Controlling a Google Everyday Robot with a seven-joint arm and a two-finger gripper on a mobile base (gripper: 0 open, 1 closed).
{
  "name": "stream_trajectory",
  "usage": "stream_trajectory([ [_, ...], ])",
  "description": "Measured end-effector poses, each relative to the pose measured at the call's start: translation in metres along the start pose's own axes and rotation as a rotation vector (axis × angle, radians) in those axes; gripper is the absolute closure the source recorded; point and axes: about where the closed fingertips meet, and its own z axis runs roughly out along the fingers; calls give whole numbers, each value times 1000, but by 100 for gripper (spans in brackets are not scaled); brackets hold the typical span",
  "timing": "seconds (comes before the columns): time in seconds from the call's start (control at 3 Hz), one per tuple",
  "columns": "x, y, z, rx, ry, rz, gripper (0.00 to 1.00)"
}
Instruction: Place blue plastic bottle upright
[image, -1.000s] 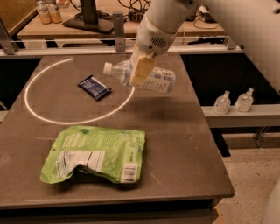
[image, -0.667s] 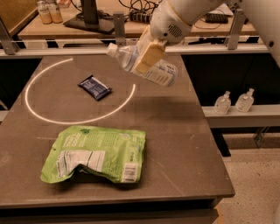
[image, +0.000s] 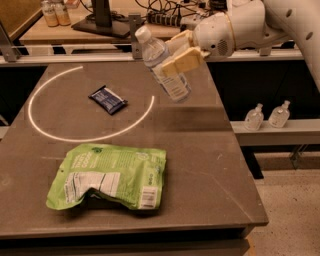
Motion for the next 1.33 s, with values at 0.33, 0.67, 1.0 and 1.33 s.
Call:
stream_trajectory([
  [0.33,5,0,-2,-27,-125,-10,100],
  [0.67,24,2,-5,-28,-199,-9,82],
  [1.0,39,5,-4,-43,-256,0,59],
  [1.33,55,8,-2,-58,-326,39,28],
])
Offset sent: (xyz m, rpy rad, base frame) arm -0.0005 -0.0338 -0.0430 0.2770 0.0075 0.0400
